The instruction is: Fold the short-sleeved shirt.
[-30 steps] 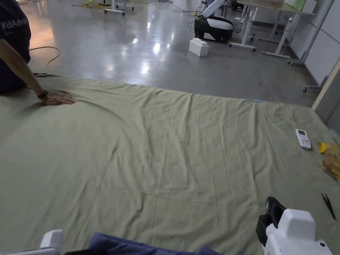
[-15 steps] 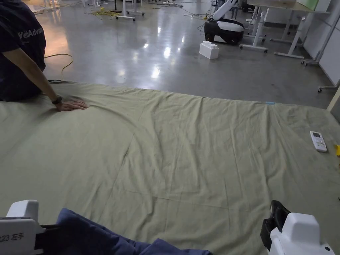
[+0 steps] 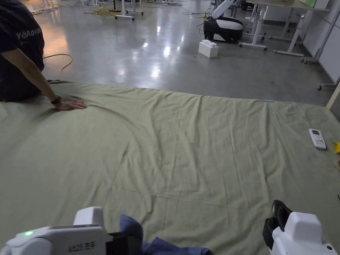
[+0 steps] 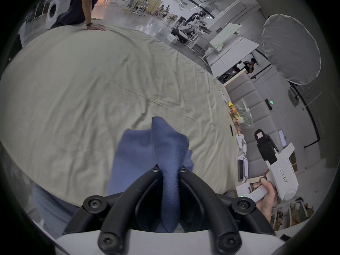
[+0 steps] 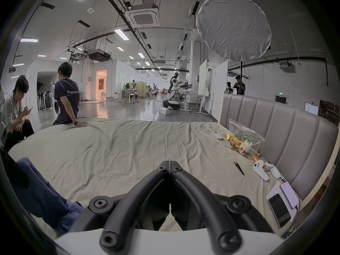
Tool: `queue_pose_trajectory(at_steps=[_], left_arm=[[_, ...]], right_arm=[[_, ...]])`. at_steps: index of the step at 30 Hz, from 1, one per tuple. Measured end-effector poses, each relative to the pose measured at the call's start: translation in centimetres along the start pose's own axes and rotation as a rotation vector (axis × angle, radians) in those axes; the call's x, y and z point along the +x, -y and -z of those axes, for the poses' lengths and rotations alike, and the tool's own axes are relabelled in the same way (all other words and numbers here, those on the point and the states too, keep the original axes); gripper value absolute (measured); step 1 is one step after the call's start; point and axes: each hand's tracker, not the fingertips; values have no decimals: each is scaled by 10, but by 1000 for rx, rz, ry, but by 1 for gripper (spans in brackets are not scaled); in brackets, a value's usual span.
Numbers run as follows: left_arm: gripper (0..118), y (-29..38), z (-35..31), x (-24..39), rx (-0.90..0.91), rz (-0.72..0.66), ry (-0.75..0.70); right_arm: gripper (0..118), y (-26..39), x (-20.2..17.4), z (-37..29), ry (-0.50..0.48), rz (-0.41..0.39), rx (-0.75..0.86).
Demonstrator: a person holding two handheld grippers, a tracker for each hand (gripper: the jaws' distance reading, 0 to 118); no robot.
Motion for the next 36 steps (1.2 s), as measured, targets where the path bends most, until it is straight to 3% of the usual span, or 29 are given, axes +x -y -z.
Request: queue_pose_trajectory(at_steps=[13,20,22,24,26,30,32,34,35,36], left_arm=[[10,41,138,61,-130,33,-82],[15,44,158,61,-156,25,-90],[30,40,154,55,-141,6,-9],[66,32,144,51,-151,14,30],[73,25,124,50,-132,16,40],[72,20,89,45,-96,-1,79],[66,27,87,48,-91,-31,88],[43,38,98,49,-110,8,56],[22,45,107,50,-130,41,27],[20,52,116,51,-149,46,12]], right_arm=[[0,8,7,-1,16,7,-23],[0,12,10,1,22,9,-34],[0,12,11,2,22,12,-36],[0,12,12,1,22,9,-37],[0,12,13,1,22,7,-36],[0,11,15,0,24,6,-32],[0,11,16,1,25,6,-33],[0,13,15,2,23,9,-37],[0,14,14,2,21,13,-40],[0,15,14,2,18,15,-42]])
